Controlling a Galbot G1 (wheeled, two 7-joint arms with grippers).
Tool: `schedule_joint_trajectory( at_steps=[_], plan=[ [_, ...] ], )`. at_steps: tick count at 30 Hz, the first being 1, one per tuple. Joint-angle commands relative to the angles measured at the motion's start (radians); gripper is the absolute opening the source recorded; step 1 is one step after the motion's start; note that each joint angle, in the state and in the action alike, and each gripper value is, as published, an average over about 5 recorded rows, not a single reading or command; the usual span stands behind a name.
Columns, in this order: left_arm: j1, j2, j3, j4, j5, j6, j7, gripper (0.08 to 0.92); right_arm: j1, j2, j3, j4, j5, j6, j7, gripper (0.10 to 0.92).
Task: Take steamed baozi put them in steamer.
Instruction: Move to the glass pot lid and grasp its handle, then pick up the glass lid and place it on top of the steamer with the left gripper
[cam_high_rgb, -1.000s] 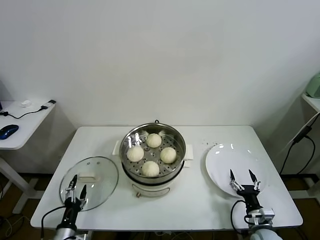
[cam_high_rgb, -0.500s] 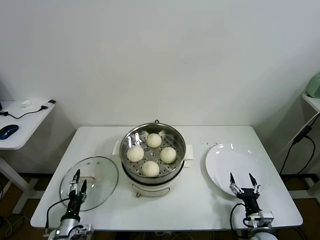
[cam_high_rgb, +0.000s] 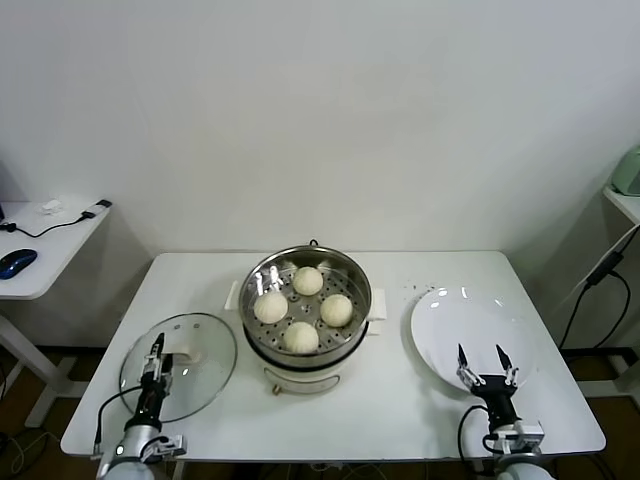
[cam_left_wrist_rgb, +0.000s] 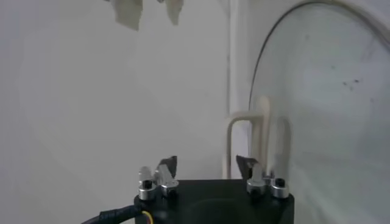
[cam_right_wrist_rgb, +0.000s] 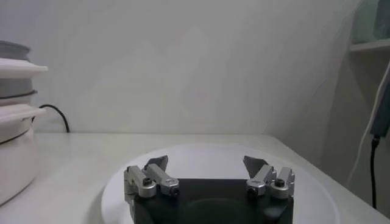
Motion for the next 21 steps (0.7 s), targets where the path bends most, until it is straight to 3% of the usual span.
schedule_joint_trajectory(
  at_steps=[1,14,21],
  plan=[
    [-0.024,0.0,0.001,0.048,0.006,-0.003,-0.005,0.601,0.001,0.005,0.001,0.005,-0.008,-0.006,-0.001,0.823],
    [-0.042,0.011,0.002,0.115,0.006,-0.049,-0.041,0.229,-0.001,0.017,0.007,0.02,-0.017,-0.008,0.001,0.823],
    [-0.022,0.009,-0.007,0.047,-0.012,-0.048,-0.041,0.133,-0.01,0.015,0.019,0.037,-0.015,-0.008,0.002,0.823]
  ],
)
